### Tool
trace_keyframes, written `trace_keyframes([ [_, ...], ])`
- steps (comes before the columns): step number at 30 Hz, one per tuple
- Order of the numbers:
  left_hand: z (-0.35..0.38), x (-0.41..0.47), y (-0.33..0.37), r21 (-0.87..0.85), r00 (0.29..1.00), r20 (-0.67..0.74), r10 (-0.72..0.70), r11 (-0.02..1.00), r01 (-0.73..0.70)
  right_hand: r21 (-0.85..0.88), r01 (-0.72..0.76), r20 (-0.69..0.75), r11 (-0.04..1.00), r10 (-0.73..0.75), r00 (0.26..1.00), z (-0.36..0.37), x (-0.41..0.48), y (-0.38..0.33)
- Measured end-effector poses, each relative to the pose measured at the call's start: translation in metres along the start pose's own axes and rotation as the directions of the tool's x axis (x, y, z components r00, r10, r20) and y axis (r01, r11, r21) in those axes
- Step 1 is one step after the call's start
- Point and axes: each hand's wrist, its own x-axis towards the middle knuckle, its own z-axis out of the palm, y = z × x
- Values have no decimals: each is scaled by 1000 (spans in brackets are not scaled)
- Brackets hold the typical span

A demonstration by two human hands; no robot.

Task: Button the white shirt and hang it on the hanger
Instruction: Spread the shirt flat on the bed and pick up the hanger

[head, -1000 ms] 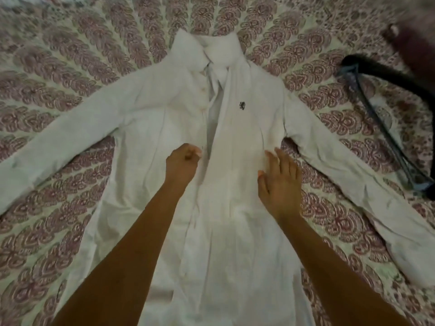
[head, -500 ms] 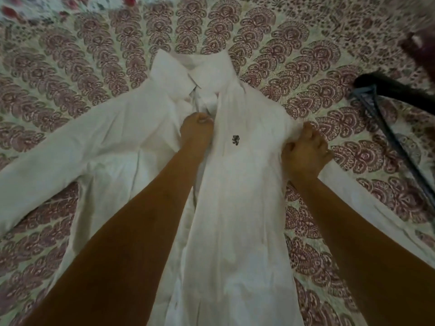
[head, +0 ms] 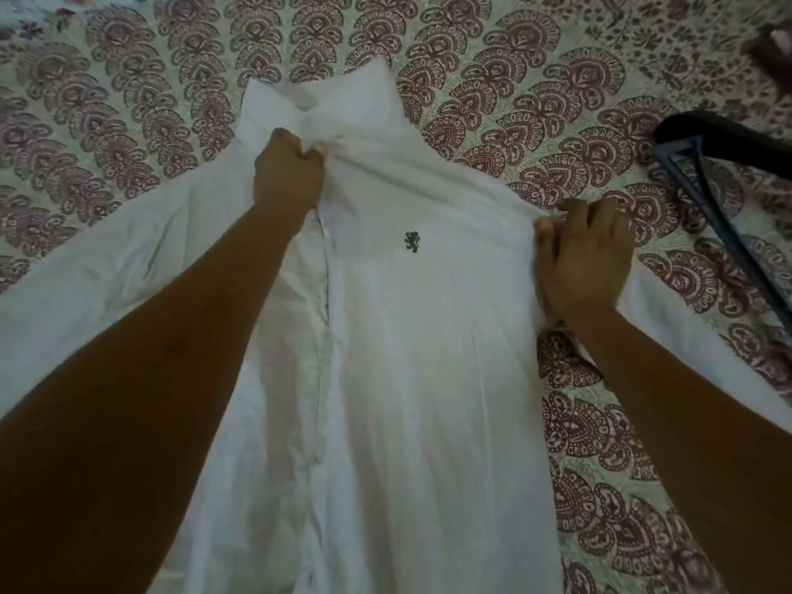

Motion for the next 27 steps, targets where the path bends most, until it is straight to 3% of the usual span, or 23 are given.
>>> trace_keyframes([
  [2, -2, -2, 0, 154, 999, -27, 46, 987, -41, -24, -22, 49, 999, 23, 999, 1, -2, -4],
  [7, 0, -29, 3, 105, 977, 200, 78, 989, -100, -21, -183, 183, 983, 183, 966, -7, -7, -16],
  [12, -14, -61, -23, -159, 929, 370, -24, 983, 89, 152, 8, 125, 988, -27, 992, -15, -11, -52],
  [15, -25, -73, -37, -35, 865, 499, -55, 996, 84, 192, 1, 192, 981, -39, 981, -9, -11, -71],
  [18, -27, -78, -38, 85, 787, 612, -75, 996, 29, 123, -61, 379, 991, 10, 926, 1, -9, -77],
  [21, -36, -67, -48, 102, 879, 474, -54, 995, 6, 78, -66, 483, 995, 20, 875, 7, -14, -76],
  [23, -41, -62, -58, 266, 944, 326, -46, 963, -45, 65, -66, 493, 996, 25, 870, 9, -16, -76],
  [27, -37, -80, -61, 408, 978, 207, 31, 906, -115, 58, -76, 501, 995, 37, 865, 7, -16, -78],
])
